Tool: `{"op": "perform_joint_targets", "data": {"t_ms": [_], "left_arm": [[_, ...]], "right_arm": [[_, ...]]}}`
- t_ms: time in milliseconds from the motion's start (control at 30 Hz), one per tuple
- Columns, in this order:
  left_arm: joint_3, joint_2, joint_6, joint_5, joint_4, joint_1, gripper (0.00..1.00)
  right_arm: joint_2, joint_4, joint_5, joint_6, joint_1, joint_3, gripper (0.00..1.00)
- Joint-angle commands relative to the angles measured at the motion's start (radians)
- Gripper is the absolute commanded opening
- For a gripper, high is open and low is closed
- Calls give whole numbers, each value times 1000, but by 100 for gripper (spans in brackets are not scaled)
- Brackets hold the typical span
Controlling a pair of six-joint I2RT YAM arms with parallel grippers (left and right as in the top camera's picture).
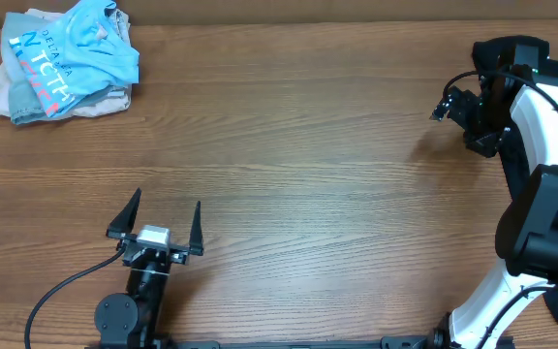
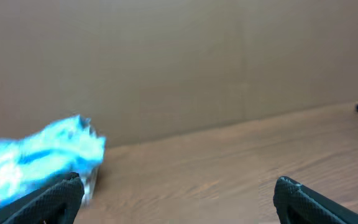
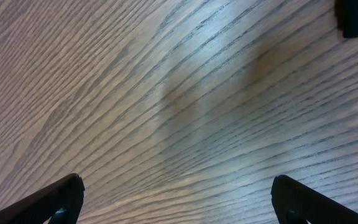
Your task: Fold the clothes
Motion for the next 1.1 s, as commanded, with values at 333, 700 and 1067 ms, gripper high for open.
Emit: {"op": "perform_joint_targets", "data": {"t_ms": [333, 700, 1067], "left_arm": [[-14, -34, -64, -69, -196, 18, 100], [-14, -33, -63, -73, -196, 18, 100], [-14, -33, -63, -73, -196, 18, 100]], "right_arm": [[-29, 4, 0, 8, 3, 20, 100], [-29, 4, 0, 8, 3, 20, 100], [-29, 4, 0, 8, 3, 20, 100]]}}
